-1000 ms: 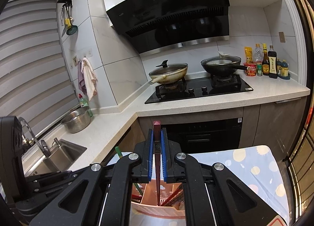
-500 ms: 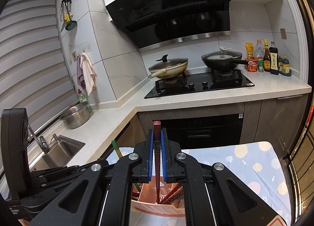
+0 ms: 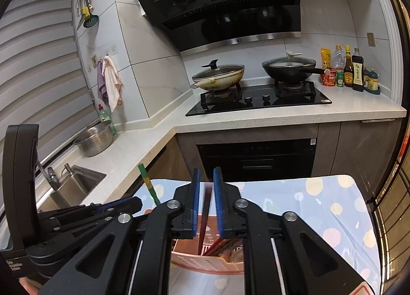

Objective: Organize utensils
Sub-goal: 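Open both grippers and pull them back from the pink holder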

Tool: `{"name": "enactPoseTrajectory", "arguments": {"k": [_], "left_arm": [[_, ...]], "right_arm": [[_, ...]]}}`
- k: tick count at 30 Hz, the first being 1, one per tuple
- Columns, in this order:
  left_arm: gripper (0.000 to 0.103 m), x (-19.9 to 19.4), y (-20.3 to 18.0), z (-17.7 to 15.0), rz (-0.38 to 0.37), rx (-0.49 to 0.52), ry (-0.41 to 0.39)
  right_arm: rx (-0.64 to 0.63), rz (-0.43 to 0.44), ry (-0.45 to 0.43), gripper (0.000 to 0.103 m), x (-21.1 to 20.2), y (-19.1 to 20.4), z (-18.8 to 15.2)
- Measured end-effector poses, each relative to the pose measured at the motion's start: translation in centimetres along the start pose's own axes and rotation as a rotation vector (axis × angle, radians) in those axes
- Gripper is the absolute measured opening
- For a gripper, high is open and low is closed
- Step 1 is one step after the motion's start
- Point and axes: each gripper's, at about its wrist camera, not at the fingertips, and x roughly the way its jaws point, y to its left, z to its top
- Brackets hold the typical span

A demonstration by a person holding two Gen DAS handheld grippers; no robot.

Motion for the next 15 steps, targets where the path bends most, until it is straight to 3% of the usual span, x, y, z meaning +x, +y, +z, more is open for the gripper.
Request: {"name": "enactPoseTrajectory", "arguments": {"k": [3, 8, 15], "left_arm": [[0.031, -0.2, -0.2, -0.2, -0.004, -0.006, 0.001], [0.051, -1.3, -1.0, -0.4, 0.018, 0.016, -0.035], [0.052, -3.2, -1.5, -1.0, 0.059, 0.036, -0.068]], "right_arm": [[0.006, -0.005, -0.011, 0.029, -0.4, 0.0, -0.1], [0.009, -0.004, -0.026, 0.034, -1.7, 0.0, 0.1], [0.025, -0.002, -0.015, 0.040, -3.5, -0.3, -0.8]]}}
